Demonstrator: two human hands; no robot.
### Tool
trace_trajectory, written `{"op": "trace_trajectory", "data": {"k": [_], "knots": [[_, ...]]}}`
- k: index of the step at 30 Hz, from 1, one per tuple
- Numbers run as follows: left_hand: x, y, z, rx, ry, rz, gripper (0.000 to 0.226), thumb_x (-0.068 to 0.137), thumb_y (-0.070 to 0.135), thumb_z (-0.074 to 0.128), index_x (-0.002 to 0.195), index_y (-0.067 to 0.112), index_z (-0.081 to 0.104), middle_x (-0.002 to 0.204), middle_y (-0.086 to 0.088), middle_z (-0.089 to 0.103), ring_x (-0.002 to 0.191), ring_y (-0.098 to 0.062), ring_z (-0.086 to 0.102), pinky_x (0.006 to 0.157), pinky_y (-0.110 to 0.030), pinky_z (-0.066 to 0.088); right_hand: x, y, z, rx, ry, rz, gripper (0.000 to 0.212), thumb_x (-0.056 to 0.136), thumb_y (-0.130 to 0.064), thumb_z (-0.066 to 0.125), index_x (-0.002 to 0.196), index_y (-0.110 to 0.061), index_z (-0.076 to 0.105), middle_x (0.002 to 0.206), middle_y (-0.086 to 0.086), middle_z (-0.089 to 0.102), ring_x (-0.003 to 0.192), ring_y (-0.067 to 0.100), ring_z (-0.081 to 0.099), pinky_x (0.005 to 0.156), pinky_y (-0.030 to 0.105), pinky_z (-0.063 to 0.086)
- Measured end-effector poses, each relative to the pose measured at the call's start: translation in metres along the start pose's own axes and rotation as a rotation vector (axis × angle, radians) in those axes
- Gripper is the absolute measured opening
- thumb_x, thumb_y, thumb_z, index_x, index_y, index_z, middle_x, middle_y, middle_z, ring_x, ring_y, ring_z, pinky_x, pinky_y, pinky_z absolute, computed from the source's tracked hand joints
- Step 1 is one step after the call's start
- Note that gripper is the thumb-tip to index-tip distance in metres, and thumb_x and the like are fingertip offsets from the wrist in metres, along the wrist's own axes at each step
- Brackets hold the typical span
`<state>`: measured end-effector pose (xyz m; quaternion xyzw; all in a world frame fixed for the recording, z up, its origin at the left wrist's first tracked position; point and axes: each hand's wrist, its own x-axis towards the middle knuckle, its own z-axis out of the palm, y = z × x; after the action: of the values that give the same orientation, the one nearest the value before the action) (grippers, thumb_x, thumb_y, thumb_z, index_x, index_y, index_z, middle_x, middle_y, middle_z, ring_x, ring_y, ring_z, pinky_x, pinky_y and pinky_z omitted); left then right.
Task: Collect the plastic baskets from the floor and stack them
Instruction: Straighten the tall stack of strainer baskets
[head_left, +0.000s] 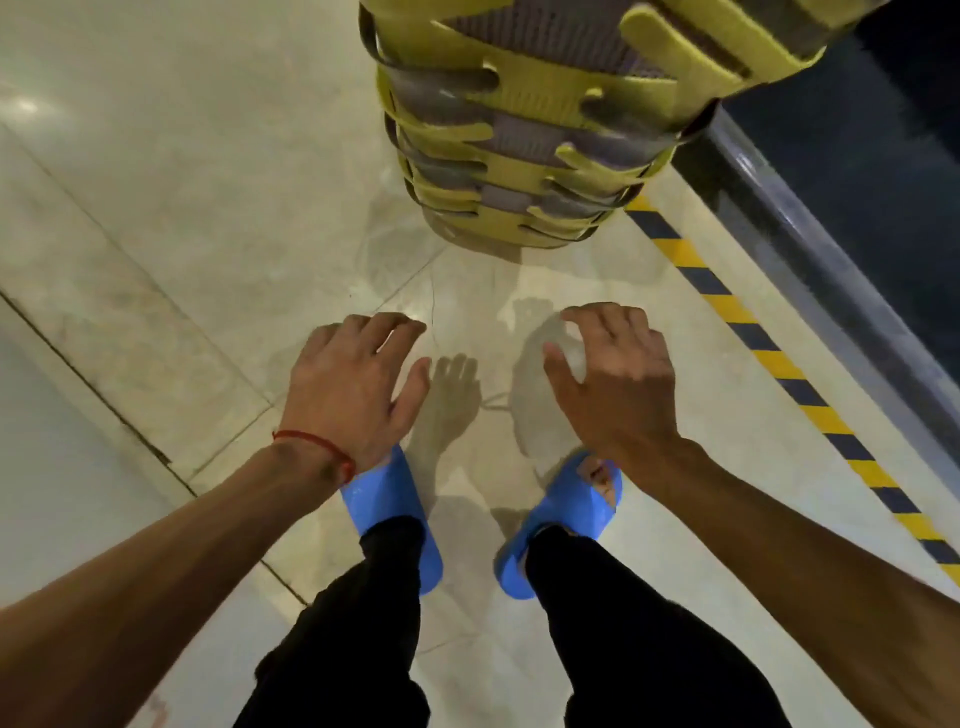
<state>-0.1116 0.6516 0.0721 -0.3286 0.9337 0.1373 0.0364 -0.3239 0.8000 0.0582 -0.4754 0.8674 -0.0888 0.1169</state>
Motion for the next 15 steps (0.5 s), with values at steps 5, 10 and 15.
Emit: {"op": "trace_trajectory", "data": {"k": [5,10,15], "knots": [[0.046,-0.021,0.091,-0.050,0.109,-0.004,0.038,0.097,0.036,0.048,0.124,0.014,0.062,0.121,-0.004,0.064,0.106,-0.029,0.058,0.079,-0.041,0.046,0.051,0.054,0.075,0.022,-0.007,-0.036,0.043,0.102,-0.045,0.047,0.134,-0.018,0.058,0.130,0.003,0.059,0.121,0.024,0.049,0.096,0.040,0.043],[0.092,-0.035,0.171,-0.069,0.151,0.010,0.035,0.098,0.036,0.052,0.126,0.017,0.061,0.126,0.000,0.063,0.110,-0.025,0.057,0.082,-0.041,0.047,0.087,0.072,0.151,0.036,0.157,-0.070,0.040,0.098,-0.043,0.050,0.124,-0.017,0.065,0.120,0.003,0.066,0.111,0.026,0.054,0.088,0.042,0.047],[0.138,-0.057,0.224,-0.073,0.271,0.012,0.039,0.099,0.042,0.045,0.129,0.020,0.057,0.128,0.001,0.061,0.111,-0.023,0.055,0.083,-0.040,0.048,0.115,0.080,0.211,0.083,0.285,-0.153,0.038,0.098,-0.039,0.052,0.121,-0.013,0.067,0.117,0.004,0.066,0.109,0.026,0.056,0.086,0.042,0.045]]}}
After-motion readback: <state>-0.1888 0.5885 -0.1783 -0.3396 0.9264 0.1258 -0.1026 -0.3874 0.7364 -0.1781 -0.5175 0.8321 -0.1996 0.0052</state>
